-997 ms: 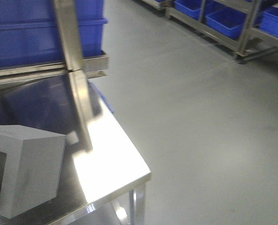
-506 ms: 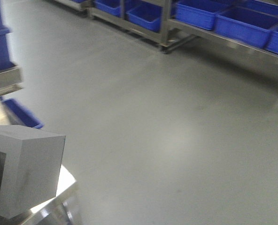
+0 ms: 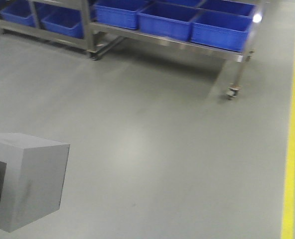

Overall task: Sort gray base to blue bin
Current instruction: 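Drive the base away from the table holding the block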

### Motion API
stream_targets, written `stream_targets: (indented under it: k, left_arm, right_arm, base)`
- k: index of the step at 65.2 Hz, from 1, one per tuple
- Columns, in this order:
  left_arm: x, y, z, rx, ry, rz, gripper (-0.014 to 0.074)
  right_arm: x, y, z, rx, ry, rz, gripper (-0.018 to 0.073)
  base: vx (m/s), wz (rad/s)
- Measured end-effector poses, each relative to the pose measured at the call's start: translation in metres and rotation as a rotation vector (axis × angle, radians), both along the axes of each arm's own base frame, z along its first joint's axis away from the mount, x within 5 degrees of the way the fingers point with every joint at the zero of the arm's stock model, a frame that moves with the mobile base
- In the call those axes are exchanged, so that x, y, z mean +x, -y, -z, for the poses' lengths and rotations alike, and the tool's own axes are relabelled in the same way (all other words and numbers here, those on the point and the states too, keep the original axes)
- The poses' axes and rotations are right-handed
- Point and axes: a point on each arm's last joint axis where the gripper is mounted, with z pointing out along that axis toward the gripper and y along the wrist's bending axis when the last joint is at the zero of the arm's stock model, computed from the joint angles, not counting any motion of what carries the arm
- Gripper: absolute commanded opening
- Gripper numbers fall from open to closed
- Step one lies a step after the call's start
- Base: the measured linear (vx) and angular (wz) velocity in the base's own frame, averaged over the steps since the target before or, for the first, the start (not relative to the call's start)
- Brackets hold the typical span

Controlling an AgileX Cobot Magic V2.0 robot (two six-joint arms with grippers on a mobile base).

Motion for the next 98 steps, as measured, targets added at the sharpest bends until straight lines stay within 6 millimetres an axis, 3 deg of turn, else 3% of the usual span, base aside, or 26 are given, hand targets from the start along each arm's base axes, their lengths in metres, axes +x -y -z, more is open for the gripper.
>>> stream_targets:
  k: [42, 98]
  left_arm:
    - [0.0000, 0.0000, 0.0000, 0.000, 0.000, 0.000, -0.0006]
    - [0.0000, 0.0000, 0.0000, 0.000, 0.000, 0.000, -0.0006]
  right_arm:
    - [0.0000, 0.0000, 0.0000, 0.000, 0.000, 0.000, -0.0005]
    - [0.0000, 0.0000, 0.0000, 0.000, 0.000, 0.000, -0.0005]
  base:
    - [0.11, -0.53]
    - [0.21, -0.01]
